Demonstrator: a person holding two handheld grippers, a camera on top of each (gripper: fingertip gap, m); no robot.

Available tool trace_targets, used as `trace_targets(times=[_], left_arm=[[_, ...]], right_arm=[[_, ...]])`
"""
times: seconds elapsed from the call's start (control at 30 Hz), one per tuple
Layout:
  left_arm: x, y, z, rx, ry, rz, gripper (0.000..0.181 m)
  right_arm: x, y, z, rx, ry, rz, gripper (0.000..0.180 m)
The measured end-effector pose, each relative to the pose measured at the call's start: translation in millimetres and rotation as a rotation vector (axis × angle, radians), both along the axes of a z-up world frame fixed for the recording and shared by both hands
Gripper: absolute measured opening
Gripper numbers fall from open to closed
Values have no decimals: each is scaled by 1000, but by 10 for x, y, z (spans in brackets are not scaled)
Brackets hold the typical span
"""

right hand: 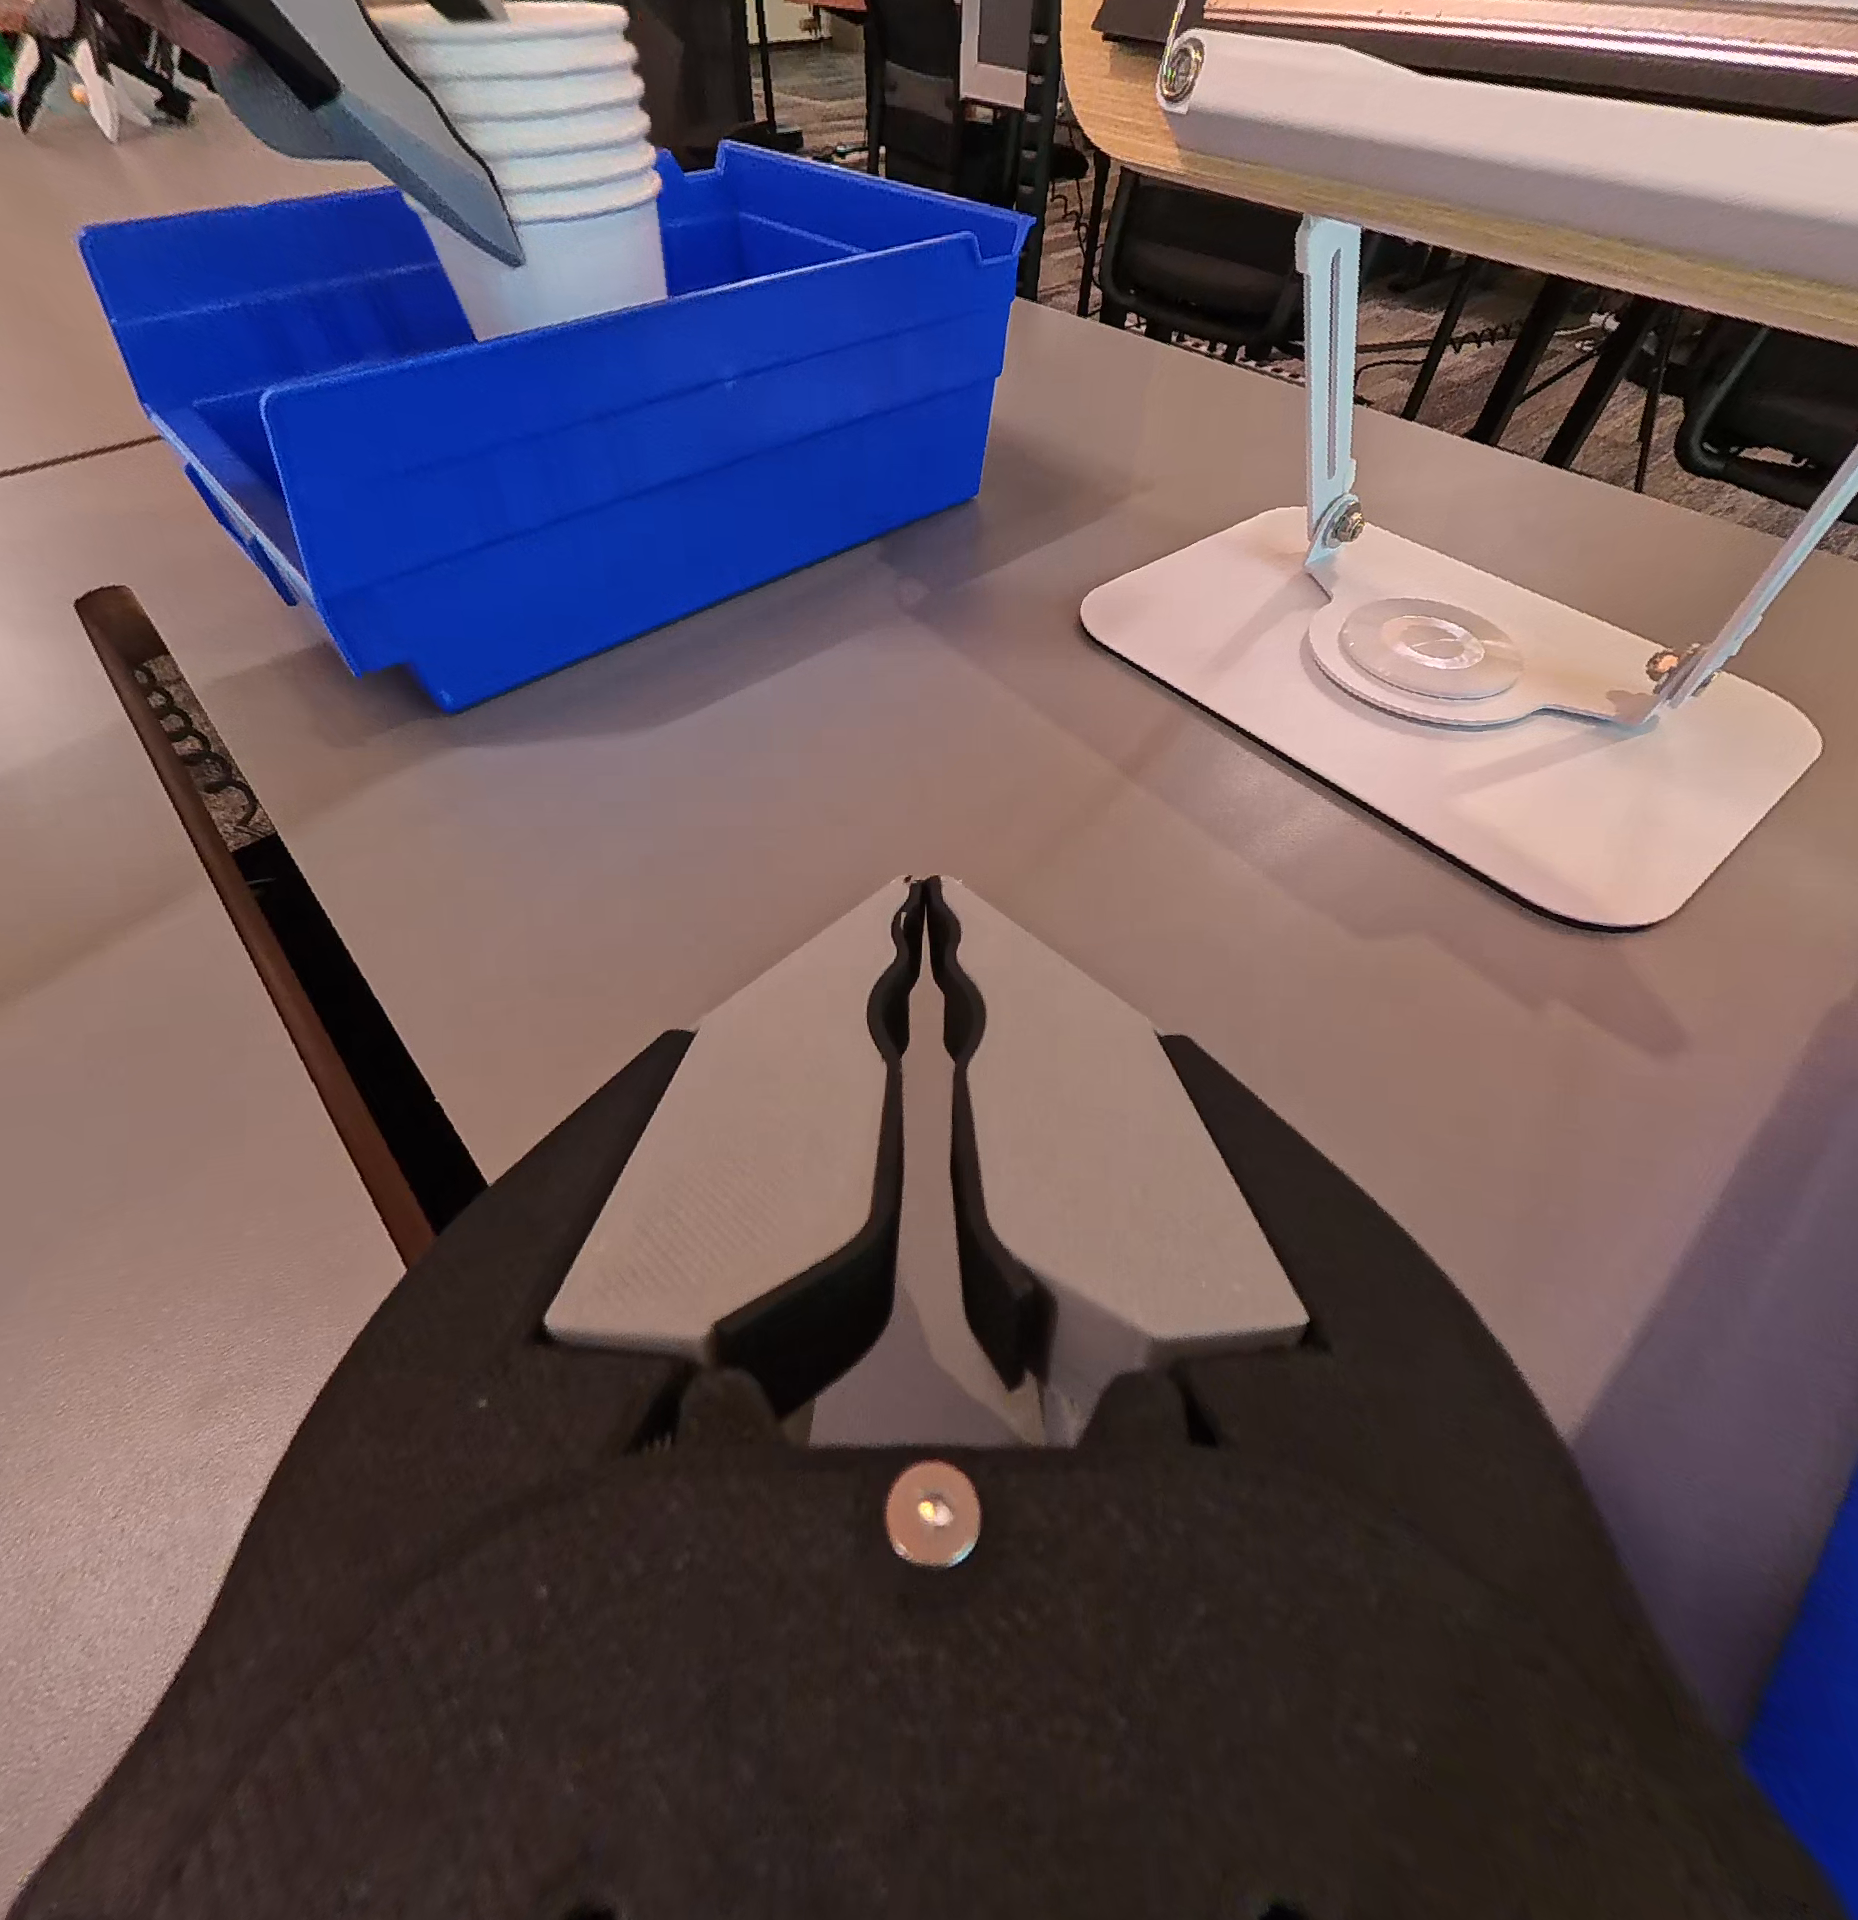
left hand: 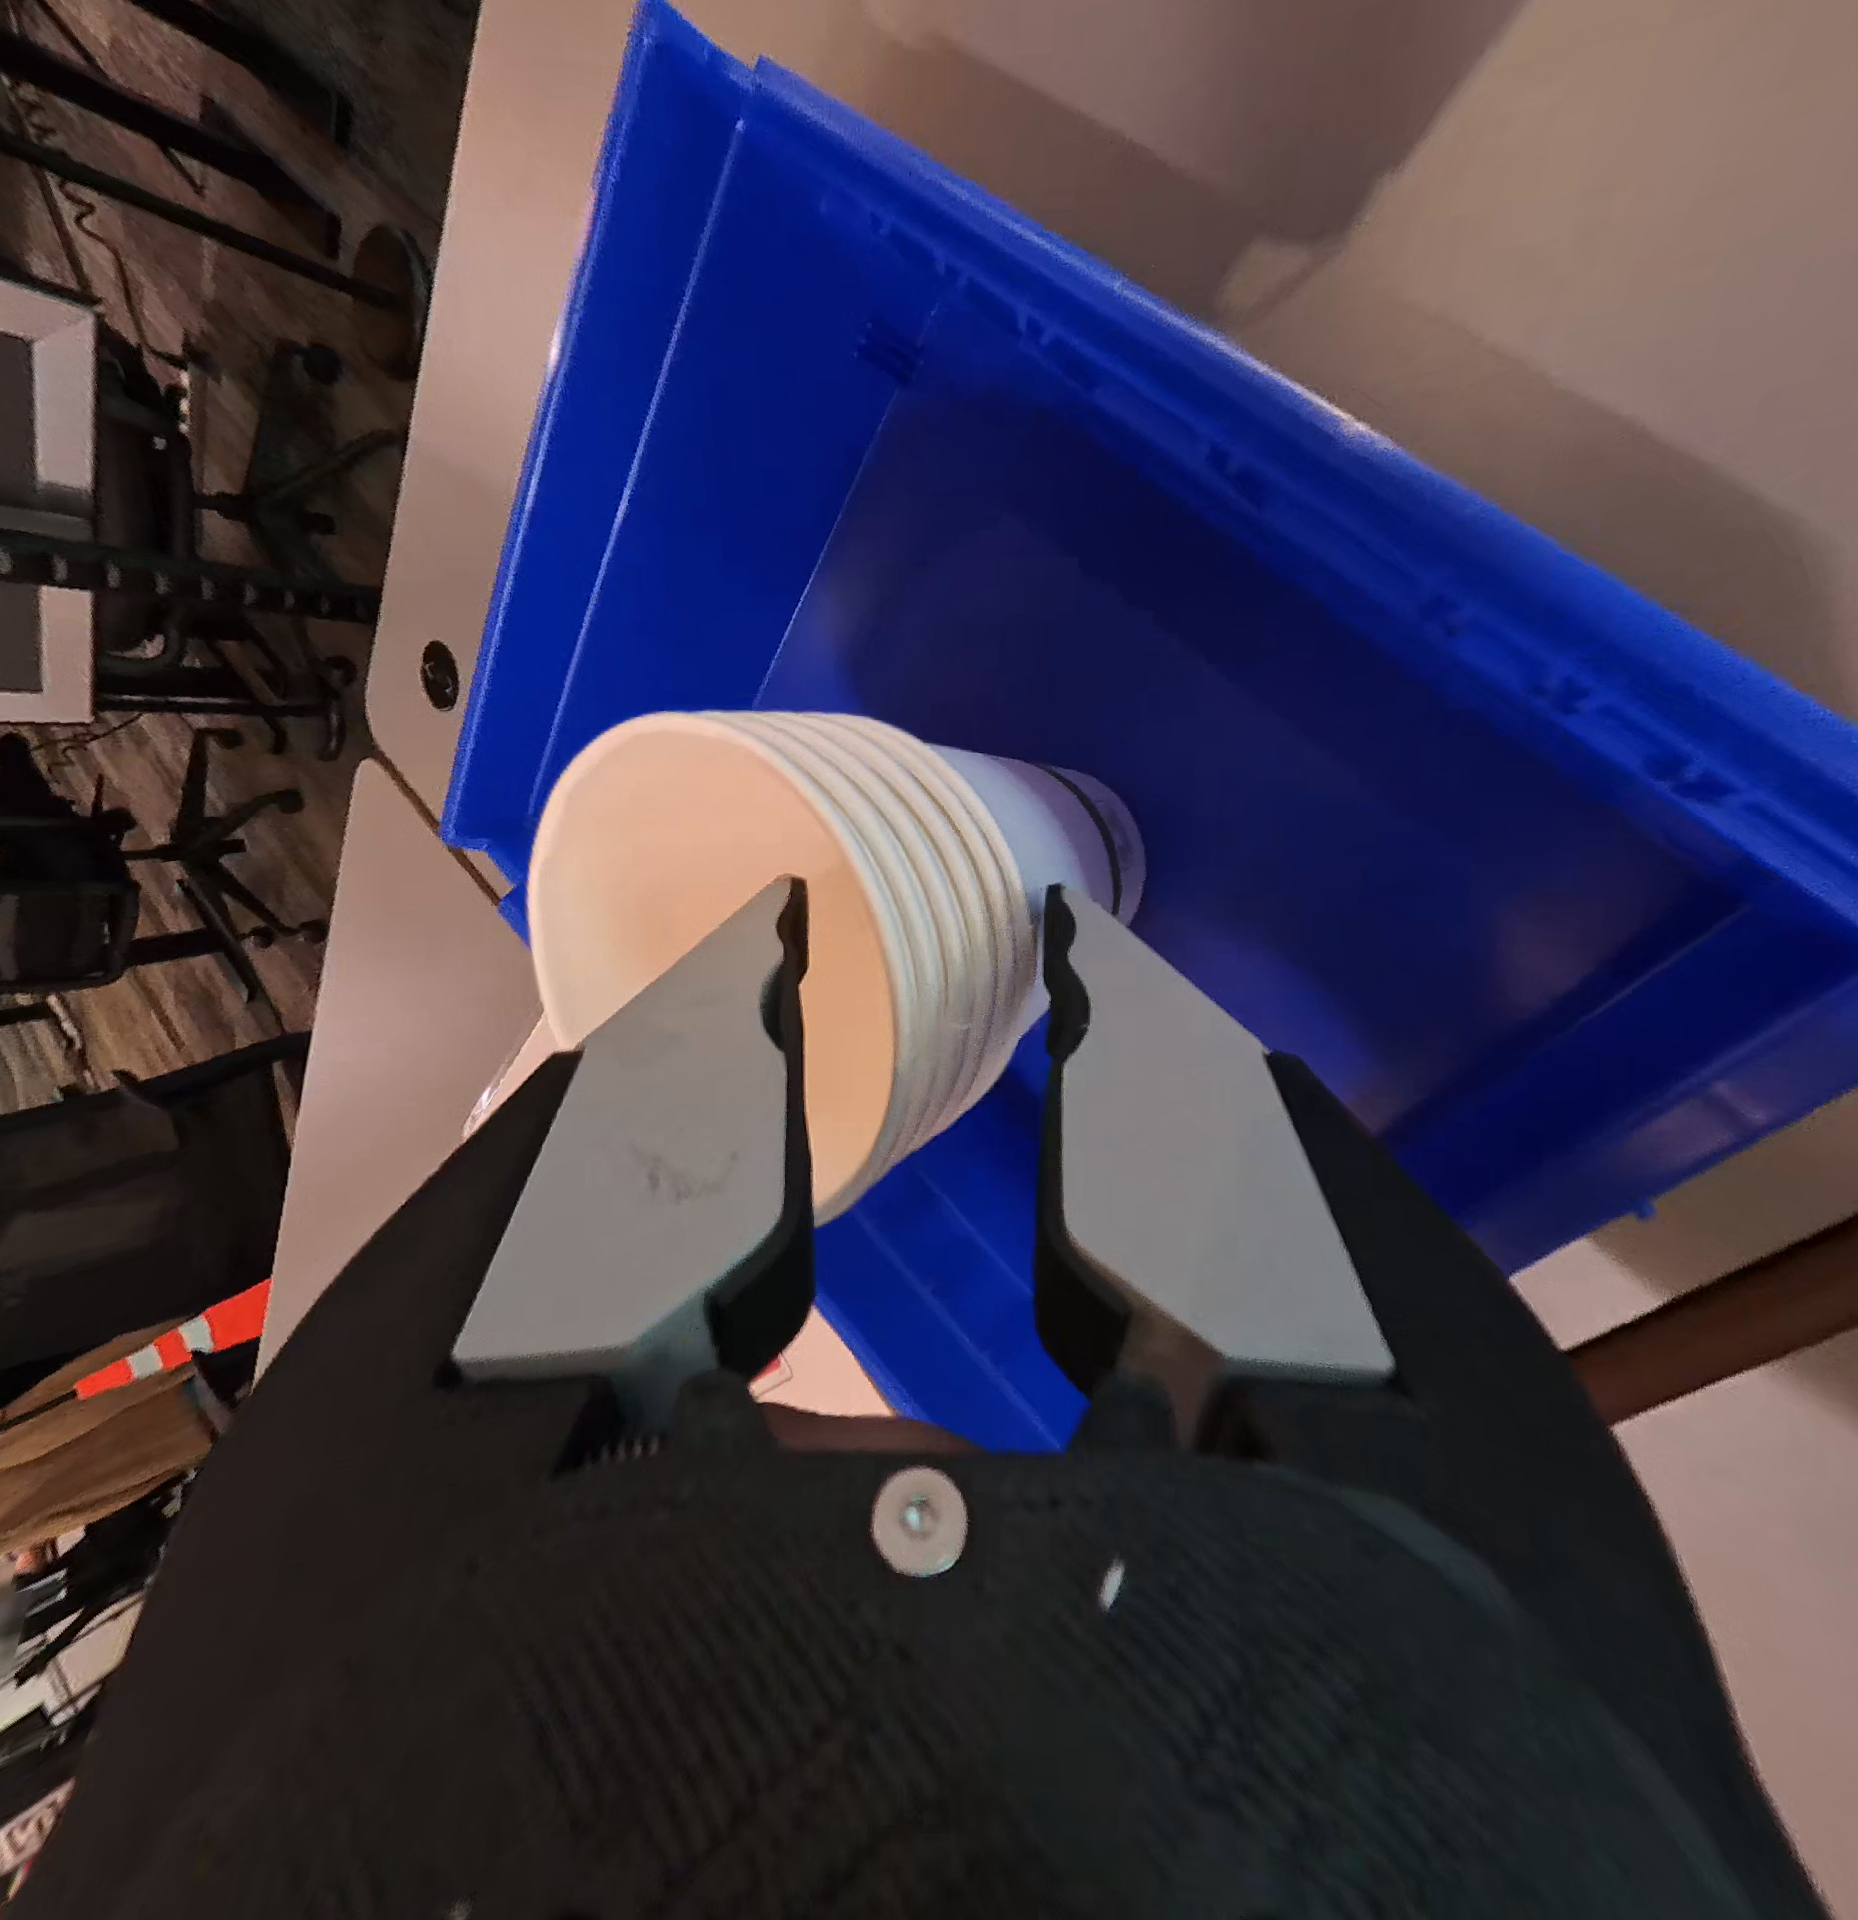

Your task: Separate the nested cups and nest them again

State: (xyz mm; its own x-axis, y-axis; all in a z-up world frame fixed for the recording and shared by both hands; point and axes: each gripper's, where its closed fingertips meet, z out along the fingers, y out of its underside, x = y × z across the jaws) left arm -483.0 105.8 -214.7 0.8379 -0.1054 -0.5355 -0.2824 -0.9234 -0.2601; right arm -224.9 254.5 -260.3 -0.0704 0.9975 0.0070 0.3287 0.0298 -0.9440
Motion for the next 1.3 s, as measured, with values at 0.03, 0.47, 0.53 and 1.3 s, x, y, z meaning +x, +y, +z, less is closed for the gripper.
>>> trace_targets(times=[0.03,0.47,0.53,1.3], left_arm=[[17,-8,-12,-15,-6,-12,43],[117,-34,-337,-141,-84,-49,45],[89,-20,-343,-132,-64,-55,29],[142,-212,-112,-142,-29,-112,11]], right_arm=[[0,0,-3,-1,-1,1,0],[-7,-11,-16,-2,-9,7,0],[-10,-15,-16,-1,-9,9,0],[-5,-53,14,-6,6,20,0]])
